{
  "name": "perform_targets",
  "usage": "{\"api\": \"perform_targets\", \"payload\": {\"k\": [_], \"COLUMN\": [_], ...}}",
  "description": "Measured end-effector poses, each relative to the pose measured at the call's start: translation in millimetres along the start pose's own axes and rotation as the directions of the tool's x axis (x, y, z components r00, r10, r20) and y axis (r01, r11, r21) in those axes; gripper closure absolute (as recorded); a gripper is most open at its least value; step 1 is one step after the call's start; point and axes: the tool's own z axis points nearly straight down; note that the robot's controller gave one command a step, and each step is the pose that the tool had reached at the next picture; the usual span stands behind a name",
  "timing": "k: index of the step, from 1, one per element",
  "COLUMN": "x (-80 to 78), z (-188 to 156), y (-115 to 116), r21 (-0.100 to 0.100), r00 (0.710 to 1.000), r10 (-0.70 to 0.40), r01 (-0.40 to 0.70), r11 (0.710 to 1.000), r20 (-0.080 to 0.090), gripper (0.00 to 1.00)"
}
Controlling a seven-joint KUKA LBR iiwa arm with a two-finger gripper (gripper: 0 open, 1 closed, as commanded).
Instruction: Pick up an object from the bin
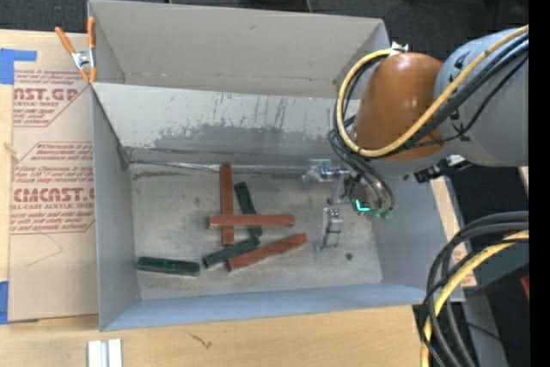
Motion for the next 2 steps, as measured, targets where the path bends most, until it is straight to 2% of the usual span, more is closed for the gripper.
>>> {"api": "perform_targets", "payload": {"k": [1, 2], "x": [-1.9, 19.9], "z": [-3.5, 78.9], "y": [-0.1, 39.5], "r21": [0.001, -0.001], "r00": [1.0, 1.0], "r10": [0.0, 0.018], "r01": [0.0, -0.018], "r11": [1.0, 1.0], "r20": [0.007, 0.005], "gripper": [0.0, 0.0]}}
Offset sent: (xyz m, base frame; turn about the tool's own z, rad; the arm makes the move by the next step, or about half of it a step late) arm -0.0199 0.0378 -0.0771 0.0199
